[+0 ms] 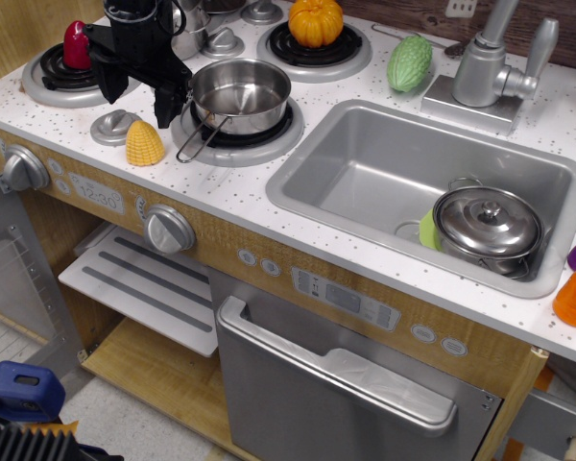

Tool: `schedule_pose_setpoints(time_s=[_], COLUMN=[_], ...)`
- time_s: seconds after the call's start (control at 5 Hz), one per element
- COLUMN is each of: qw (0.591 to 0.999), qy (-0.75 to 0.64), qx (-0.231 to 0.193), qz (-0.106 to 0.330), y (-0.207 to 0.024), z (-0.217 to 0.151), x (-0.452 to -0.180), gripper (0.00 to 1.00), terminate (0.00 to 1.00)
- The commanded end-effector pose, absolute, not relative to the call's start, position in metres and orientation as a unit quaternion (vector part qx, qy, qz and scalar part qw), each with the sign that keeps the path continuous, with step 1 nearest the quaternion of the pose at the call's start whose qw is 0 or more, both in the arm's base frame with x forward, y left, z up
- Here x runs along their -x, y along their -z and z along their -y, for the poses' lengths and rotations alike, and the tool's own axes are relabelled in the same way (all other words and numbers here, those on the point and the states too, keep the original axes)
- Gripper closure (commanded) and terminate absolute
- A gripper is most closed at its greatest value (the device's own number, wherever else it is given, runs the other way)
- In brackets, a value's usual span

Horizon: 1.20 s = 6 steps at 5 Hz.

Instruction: Put corn in pan which-is on stove

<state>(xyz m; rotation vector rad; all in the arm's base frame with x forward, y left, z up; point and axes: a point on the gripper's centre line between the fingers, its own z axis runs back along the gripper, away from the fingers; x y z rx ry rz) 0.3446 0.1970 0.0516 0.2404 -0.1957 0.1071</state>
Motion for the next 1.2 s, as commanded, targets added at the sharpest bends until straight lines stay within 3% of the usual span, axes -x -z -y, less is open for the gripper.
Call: schedule_pose_setpoints(time_s=[0.0, 0.8, 1.0], qw=[0.987, 0.989, 0.989], qy=[-0.053, -0.036, -0.038], qx=[-0.12, -0.091, -0.093], qz=[0.097, 0.115, 0.112], y=[-0.052, -0.032, -0.033], z=[-0.197, -0.212, -0.212], x=[-0.345, -0.349, -0.35], gripper=[0.0, 0.0, 1.0], terminate=[0.0, 0.0, 0.0])
